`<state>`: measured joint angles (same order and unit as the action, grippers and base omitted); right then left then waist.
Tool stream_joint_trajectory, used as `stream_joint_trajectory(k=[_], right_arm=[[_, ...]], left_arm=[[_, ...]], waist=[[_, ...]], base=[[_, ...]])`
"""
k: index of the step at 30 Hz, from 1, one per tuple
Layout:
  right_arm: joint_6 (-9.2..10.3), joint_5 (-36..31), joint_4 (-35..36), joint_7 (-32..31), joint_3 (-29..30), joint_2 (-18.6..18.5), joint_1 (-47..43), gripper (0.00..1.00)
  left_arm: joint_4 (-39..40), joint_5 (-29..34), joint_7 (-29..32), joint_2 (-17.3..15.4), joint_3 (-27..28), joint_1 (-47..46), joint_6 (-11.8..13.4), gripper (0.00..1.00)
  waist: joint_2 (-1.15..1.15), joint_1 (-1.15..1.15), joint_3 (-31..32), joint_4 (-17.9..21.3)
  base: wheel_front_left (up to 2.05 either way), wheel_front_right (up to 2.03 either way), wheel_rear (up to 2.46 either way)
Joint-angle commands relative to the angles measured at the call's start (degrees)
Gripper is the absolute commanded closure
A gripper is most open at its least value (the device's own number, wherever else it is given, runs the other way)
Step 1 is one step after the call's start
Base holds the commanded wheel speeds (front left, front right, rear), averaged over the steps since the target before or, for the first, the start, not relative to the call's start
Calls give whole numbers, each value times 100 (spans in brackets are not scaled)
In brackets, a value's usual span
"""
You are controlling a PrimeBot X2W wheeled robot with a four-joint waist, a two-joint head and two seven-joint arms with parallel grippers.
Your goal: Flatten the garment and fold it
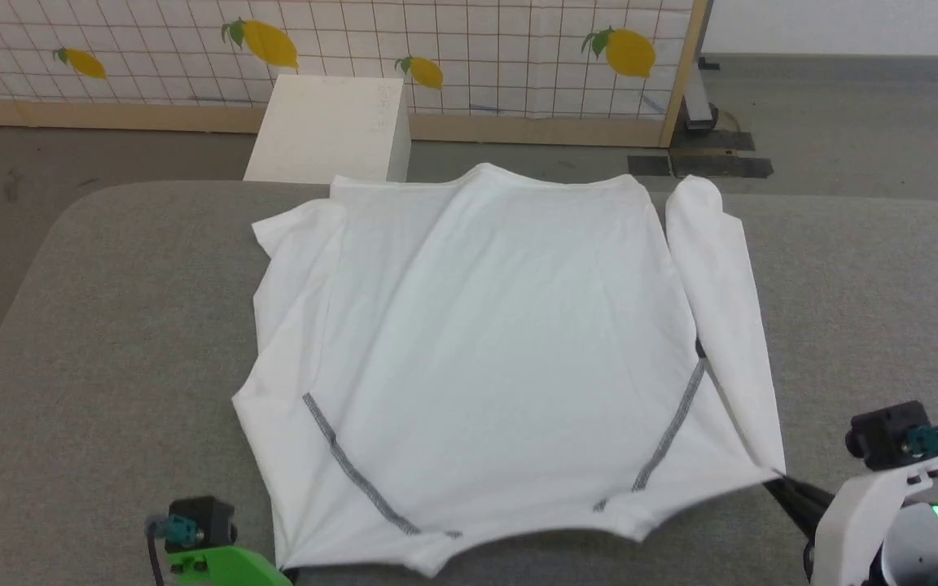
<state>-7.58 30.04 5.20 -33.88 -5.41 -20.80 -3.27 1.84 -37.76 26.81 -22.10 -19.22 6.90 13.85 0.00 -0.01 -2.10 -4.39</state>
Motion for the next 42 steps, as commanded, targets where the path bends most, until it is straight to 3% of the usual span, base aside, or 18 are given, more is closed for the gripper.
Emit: stream_joint_trajectory(k=[1, 9, 16, 17, 18, 19, 20, 21, 22, 27, 32, 34, 38, 42], right_arm=[[9, -90, 136, -215, 51, -9, -172, 100], [9, -58, 703, -1744, 122, 64, -887, 100], [9, 34, 780, -2291, -96, 229, -1049, 100], [9, 36, 759, -2297, -120, 233, -1049, 100], [9, 29, 733, -2274, -133, 240, -1040, 100], [9, 1, 720, -2221, -130, 247, -1023, 100], [9, -2, 699, -2190, -154, 251, -1015, 92], [9, 13, 695, -2176, -175, 246, -1007, 9], [9, 25, 711, -2128, -182, 232, -984, 0], [9, 142, 844, -2049, -83, 168, -915, 0], [9, 295, 1125, -1986, 340, 247, -743, 0], [9, 270, 1222, -1883, 627, 278, -560, 0], [9, 55, 1274, -1427, 1246, 488, 67, 0], [9, -473, 979, -838, 1583, 571, 929, 0]], left_arm=[[44, -53, 149, -100, 17, 191, 120, 100], [308, -362, 956, -272, 116, 694, 582, 100], [169, -461, 838, -211, 234, 684, 599, 100], [152, -481, 798, -187, 254, 670, 586, 52], [135, -480, 747, -180, 278, 648, 579, 13], [124, -484, 720, -181, 299, 637, 577, 0], [129, -503, 707, -185, 332, 632, 583, 0], [163, -513, 682, -190, 365, 636, 592, 0], [230, -527, 651, -200, 416, 638, 603, 0], [722, -488, 726, -453, 657, 766, 815, 0], [1354, -447, 866, -715, 1035, 971, 1216, 0], [1609, -387, 661, -758, 1283, 943, 1315, 0], [1933, -255, -366, -588, 1740, 577, 1136, 0], [1732, -21, -1558, -392, 1832, 58, 680, 0]], waist=[[0, 1, 42, -42], [0, 1, -11, -59], [0, 1, -75, -47], [0, 1, -83, -47], [0, 1, -87, -48], [0, 1, -83, -47], [0, 1, -82, -43], [0, 1, -83, -39], [0, 1, -80, -35], [0, 1, -52, -4], [0, 1, -59, 29], [0, 1, -107, 40], [0, 1, -295, 35], [0, 1, -572, 11]], base=[[0, 0, 0], [0, 0, 0], [0, 0, 0], [0, 0, 0], [0, 0, 0], [0, 0, 0], [0, 0, 0], [0, 0, 0], [0, 0, 0], [0, 0, 0], [0, 0, 0], [0, 0, 0], [0, 0, 0], [0, 0, 0]])
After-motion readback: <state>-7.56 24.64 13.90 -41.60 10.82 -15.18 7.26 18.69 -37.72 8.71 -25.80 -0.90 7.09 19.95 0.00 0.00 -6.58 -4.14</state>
